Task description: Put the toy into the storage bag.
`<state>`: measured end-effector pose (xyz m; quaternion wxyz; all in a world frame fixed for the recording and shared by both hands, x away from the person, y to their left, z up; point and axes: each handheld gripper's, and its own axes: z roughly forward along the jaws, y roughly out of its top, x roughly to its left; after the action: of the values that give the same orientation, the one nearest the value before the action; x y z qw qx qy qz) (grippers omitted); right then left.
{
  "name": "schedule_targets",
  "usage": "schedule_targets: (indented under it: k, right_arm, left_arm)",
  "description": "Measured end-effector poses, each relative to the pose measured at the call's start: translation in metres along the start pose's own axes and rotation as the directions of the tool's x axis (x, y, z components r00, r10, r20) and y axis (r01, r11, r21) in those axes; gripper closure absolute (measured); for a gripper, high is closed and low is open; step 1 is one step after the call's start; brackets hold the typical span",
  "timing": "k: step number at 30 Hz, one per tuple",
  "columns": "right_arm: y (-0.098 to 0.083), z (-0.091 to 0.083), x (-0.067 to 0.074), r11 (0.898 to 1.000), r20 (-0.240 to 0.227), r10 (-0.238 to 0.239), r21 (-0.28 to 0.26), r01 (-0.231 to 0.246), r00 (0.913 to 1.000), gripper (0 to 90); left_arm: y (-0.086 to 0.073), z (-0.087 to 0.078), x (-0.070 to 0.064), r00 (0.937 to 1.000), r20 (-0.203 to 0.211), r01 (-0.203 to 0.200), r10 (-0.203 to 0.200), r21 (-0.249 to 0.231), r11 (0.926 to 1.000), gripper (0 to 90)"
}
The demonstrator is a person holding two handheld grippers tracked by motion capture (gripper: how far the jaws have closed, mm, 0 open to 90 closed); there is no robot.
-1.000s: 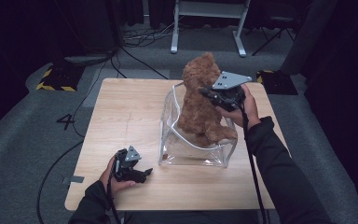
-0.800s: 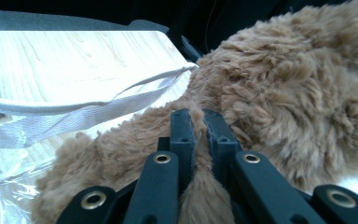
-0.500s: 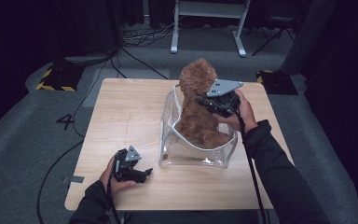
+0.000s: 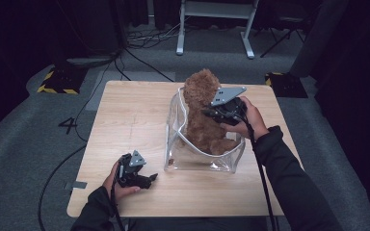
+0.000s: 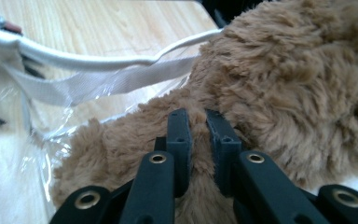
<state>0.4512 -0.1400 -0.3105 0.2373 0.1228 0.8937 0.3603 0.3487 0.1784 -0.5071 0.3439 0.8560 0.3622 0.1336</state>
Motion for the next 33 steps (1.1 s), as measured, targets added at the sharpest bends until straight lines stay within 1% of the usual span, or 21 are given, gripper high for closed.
schedule_targets:
  k: [6,7,8,11,13,17,19,21,25,33]
  right_arm:
    - [-0.0032,0.0027,0.0007,0.999,-0.030,-0.013,0.046,0.015,0.9995,81.0]
    - [-0.0030,0.0033,0.0005,0.998,-0.040,-0.017,0.065,0.020,0.9991,81.0]
    - [-0.0030,0.0033,0.0005,0.998,-0.040,-0.017,0.065,0.020,0.9991,81.0]
    - [-0.0017,0.0051,0.0011,0.995,-0.042,-0.020,0.097,0.024,0.9989,81.4]
    - [-0.0004,0.0047,0.0021,0.994,-0.041,-0.029,0.101,0.033,0.9987,84.8]
    - [0.0036,-0.0012,0.0014,0.994,-0.037,-0.035,0.105,0.039,0.9987,84.7]
    - [0.0029,-0.0009,0.0010,0.992,-0.027,-0.037,0.118,0.040,0.9989,84.7]
    - [0.0016,-0.0009,0.0006,0.993,-0.029,-0.031,0.116,0.034,0.9991,84.7]
    - [0.0007,0.0002,0.0012,0.993,-0.035,-0.034,0.114,0.037,0.9988,84.7]
    - [0.0009,0.0002,0.0021,0.994,-0.036,-0.028,0.101,0.031,0.9990,81.0]
  left_arm:
    - [0.0000,0.0000,0.0000,1.0000,0.000,0.000,0.000,0.000,1.0000,14.7]
    - [0.0000,0.0000,0.0000,1.0000,0.000,0.000,0.000,0.000,1.0000,14.7]
    - [0.0000,0.0000,0.0000,1.0000,0.000,0.000,0.000,-0.001,1.0000,14.7]
    - [-0.0001,0.0001,-0.0001,1.0000,-0.001,0.001,-0.001,-0.002,1.0000,14.7]
    - [0.0000,0.0001,-0.0001,1.0000,-0.001,0.000,0.000,-0.001,1.0000,14.7]
    - [-0.0001,0.0001,-0.0001,1.0000,-0.001,0.000,0.000,-0.001,1.0000,14.7]
    - [0.0000,0.0001,-0.0001,1.0000,-0.001,0.001,-0.001,-0.001,1.0000,14.7]
    - [-0.0001,0.0001,-0.0001,1.0000,-0.001,0.001,-0.001,-0.001,1.0000,14.7]
    - [0.0000,0.0001,-0.0001,1.0000,-0.001,0.001,-0.001,-0.001,1.0000,14.7]
    - [0.0000,0.0001,-0.0001,1.0000,-0.001,0.001,-0.001,-0.001,1.0000,14.7]
